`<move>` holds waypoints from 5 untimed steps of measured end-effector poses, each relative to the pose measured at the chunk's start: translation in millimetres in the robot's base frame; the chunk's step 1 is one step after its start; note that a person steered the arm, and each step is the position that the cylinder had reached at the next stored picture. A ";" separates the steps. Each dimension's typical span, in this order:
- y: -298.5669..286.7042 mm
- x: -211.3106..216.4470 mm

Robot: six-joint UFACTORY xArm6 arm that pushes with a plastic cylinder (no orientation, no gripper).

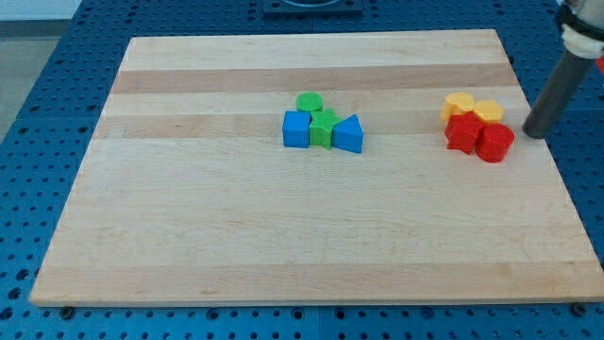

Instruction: Separate the red circle from the group of blocks

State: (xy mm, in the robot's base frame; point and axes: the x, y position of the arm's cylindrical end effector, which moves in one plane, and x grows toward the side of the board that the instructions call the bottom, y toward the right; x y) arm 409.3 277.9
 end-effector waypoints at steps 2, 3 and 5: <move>-42.4 3.6; -65.9 14.7; -84.8 11.8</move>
